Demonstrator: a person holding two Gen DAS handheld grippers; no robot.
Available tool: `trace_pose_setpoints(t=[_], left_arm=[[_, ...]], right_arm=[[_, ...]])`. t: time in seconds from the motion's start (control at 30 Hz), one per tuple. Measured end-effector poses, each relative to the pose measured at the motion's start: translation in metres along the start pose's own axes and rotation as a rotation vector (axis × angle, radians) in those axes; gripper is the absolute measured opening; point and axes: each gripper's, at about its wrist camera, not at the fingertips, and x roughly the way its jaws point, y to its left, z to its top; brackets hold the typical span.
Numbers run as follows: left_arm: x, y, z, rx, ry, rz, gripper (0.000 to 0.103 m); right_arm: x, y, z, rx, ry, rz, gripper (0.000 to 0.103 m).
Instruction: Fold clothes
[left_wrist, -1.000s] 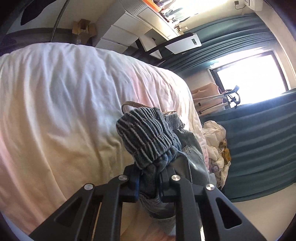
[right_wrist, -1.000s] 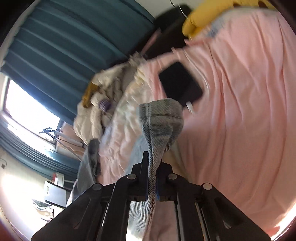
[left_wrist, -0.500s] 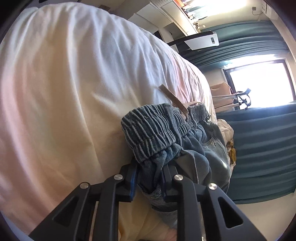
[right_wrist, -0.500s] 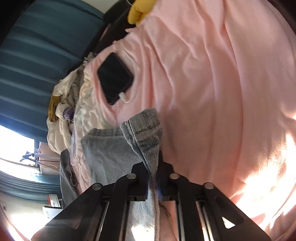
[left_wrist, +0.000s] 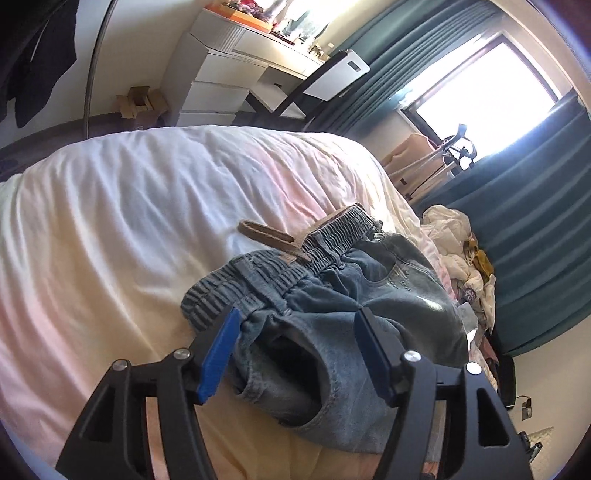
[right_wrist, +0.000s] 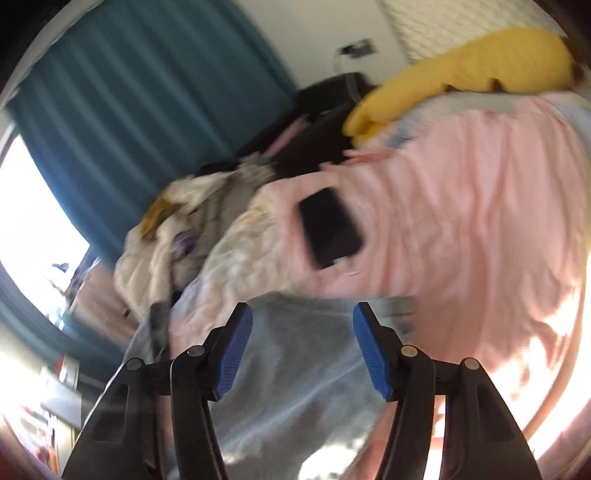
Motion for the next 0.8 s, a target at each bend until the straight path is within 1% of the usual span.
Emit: trace_pose_setpoints(t=[0.03,0.17,0.23,0.27,0.33,0.4,0.5,0.67,0.8], left_arm=[[0.01,-0.008,0.005,0.015,0.018,0.003,0.066],[0.058,-0.043,0.027,0.081,0.094,0.032,0.066],[0.085,-0.059,0.038,0.119,0.119,0.067,0.066],[0.098,-0.067,0.043,0.141,0.132,0.084,0.066],[0.122,-0.078,0.055,0.173,0.148,0.095,0.066],[0.145,-0.089,0.067,0.203,0.163,0.103,0.066],[0.175,-0.1,0.083,0.256,0.188,0.11,0.066],[0.218,-0.117,0.097,0.382,0.219,0.162,0.066],[0.243,-0.123,0.1,0.461,0.27,0.133,0.066]], right_arm=[[0.003,0.014,-0.008,-0.046,0.022,0.036,0.058],[0.022,0.066,-0.051,-0.241,0.132,0.111,0.058],[0.034,0.084,-0.071,-0.32,0.197,0.133,0.058],[0.037,0.091,-0.08,-0.355,0.219,0.135,0.058],[0.044,0.102,-0.096,-0.413,0.242,0.128,0.058],[0.054,0.108,-0.104,-0.437,0.251,0.119,0.058],[0.072,0.112,-0.11,-0.436,0.28,0.104,0.058],[0.103,0.119,-0.121,-0.442,0.343,0.089,0.058],[0.122,0.12,-0.13,-0.441,0.391,0.083,0.058]])
